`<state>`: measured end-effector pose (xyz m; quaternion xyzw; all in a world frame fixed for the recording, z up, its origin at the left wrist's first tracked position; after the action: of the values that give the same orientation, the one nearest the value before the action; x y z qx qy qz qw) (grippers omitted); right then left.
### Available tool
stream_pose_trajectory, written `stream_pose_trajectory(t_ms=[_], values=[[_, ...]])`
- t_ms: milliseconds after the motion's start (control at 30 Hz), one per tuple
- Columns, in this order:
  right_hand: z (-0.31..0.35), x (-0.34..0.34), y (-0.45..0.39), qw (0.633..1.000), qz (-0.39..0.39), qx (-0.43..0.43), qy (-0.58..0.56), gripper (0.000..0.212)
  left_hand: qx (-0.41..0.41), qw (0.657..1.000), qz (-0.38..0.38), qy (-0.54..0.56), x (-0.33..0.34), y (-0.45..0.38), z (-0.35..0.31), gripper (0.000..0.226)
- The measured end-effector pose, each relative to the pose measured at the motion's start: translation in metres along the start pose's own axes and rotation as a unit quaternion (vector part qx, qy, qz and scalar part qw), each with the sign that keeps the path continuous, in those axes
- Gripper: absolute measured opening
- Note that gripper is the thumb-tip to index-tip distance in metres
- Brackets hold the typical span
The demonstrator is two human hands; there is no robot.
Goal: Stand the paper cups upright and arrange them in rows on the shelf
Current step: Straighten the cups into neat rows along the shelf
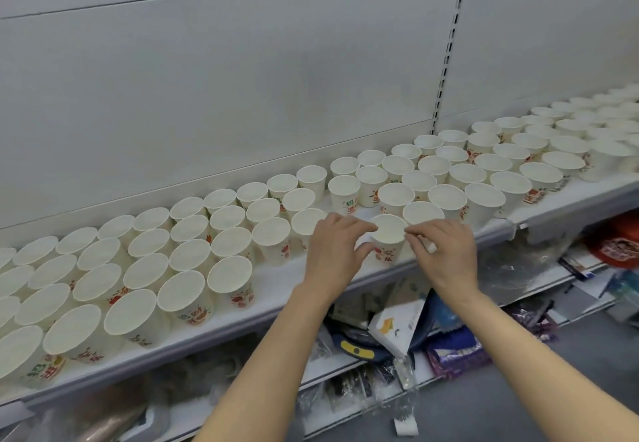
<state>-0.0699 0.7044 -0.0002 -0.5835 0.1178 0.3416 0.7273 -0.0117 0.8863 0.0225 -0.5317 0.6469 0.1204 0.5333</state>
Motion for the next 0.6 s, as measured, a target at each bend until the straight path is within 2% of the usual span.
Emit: stream_pose_trajectory(t_ms=[67,167,267,367,467,600], values=[[-0.024,-0.012,0.003,0.999,0.013,0.038,0.011,0.006,0.019,0.999,0.023,-0.021,0.012,-0.009,-0.012,0.020],[-0.048,-0.016,0.001,0.997,0.058,0.059,0.001,0.019,0.002,0.999,0.030,-0.036,0.018,-0.015,-0.014,0.008],[-0.063,-0.014,-0.008,0.993,0.116,0.017,-0.017,0.029,-0.036,0.999,0.015,-0.016,0.011,-0.008,-0.010,0.006],[-0.076,-0.008,-0.019,0.983,0.184,-0.019,-0.023,0.024,-0.113,0.993,-0.002,0.044,-0.004,0.006,0.002,0.003],[-0.073,-0.007,-0.028,0.982,0.173,-0.077,-0.025,0.017,-0.167,0.983,-0.031,0.072,-0.023,0.023,0.016,0.003],[-0.038,0.004,-0.034,0.979,0.136,-0.135,-0.068,0.012,-0.216,0.973,-0.063,0.043,-0.050,0.044,0.031,0.004]])
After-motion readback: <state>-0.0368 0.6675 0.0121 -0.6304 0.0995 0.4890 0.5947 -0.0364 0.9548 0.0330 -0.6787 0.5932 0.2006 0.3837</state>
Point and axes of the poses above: each hand's wrist, its own y-axis away from the middle knuckle, its own x-axis out of the palm, z = x × y, the point moved 4 cm from there along -y, towards the middle knuckle, and after that the axes turned 7 degrees about -x, right-handed, at the moved point
